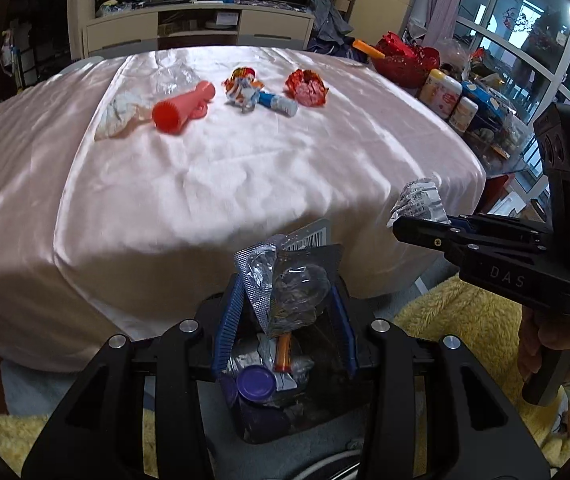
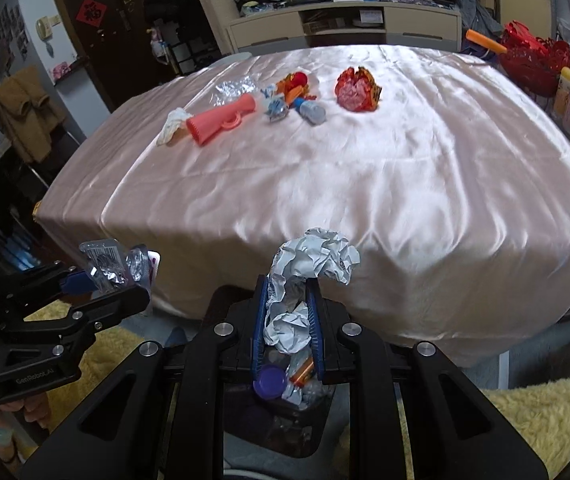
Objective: Collect trash
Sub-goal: 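Carry the blister pack and paper over the bin and open both tools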
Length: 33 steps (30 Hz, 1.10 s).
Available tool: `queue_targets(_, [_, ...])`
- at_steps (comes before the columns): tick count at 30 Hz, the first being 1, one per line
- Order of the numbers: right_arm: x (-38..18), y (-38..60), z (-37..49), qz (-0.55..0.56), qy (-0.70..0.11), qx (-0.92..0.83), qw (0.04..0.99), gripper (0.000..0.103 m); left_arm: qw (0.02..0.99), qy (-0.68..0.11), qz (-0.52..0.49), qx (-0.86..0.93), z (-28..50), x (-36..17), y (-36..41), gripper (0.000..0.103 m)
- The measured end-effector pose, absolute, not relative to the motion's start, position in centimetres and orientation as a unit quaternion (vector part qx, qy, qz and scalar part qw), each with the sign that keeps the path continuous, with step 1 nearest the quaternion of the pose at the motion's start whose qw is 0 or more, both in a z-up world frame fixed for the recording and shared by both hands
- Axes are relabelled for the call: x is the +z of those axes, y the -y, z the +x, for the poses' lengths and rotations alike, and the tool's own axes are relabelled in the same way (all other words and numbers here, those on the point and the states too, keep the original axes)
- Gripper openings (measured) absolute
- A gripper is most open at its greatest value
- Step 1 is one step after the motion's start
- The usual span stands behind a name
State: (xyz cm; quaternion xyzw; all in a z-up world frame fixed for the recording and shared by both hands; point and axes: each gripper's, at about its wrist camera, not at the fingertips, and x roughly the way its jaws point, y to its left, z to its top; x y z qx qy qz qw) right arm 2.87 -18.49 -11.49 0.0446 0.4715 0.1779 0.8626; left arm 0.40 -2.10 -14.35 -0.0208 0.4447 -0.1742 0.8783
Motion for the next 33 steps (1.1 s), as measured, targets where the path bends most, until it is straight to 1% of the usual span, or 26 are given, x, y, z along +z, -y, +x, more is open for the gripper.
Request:
queue_targets(8, [-16.7, 16.9, 2.1, 0.051, -0.524, 0.194, 0.828, 0.02, 0.848, -0.504, -0.027, -0.161, -0.6, -20.4, 2.2, 0.04])
queue_targets(13, [-19.9, 16.9, 2.5, 0.059, -0.563, 0.198, 0.8, 0.021, 0.836, -0.527, -0.007, -0.151, -0.6, -22.5, 2.4, 0.04])
queue_targets(18, [-20.1, 16.4, 2.5, 0.055, -0.566, 0.203, 0.797, 0.022, 0.815, -0.558, 0.007, -0.156, -0.5, -24.6, 3.2, 0.04])
queue_targets(24, [-20.6, 15.8, 2.6, 0.047, -0.575, 0.194, 0.793, 0.023, 0.809, -0.568, 0.008, -0.151, -0.5, -25.0, 3.1, 0.042])
queue_targets(25, [-20.6, 15.7, 2.8, 0.047, -0.575, 0.192, 0.794, 0.025, 0.808, -0.569, 0.005, -0.149, -0.4, -25.1, 3.0, 0.041])
queue_targets(28, [-20.8, 16.0, 2.9, 0.052, -0.575, 0.187, 0.795, 0.041, 0.807, -0.572, -0.001, -0.148, -0.4, -25.1, 2.8, 0.042])
queue_targets(30, [-20.8, 16.1, 2.9, 0.055, -0.574, 0.185, 0.796, 0.045, 0.806, -0.573, -0.003, -0.147, -0.4, -25.2, 2.7, 0.045])
queue_targets(33, [-20.8, 16.3, 2.9, 0.054, -0.573, 0.178, 0.798, 0.055, 0.808, -0.571, -0.005, -0.144, -0.3, -25.0, 2.6, 0.063])
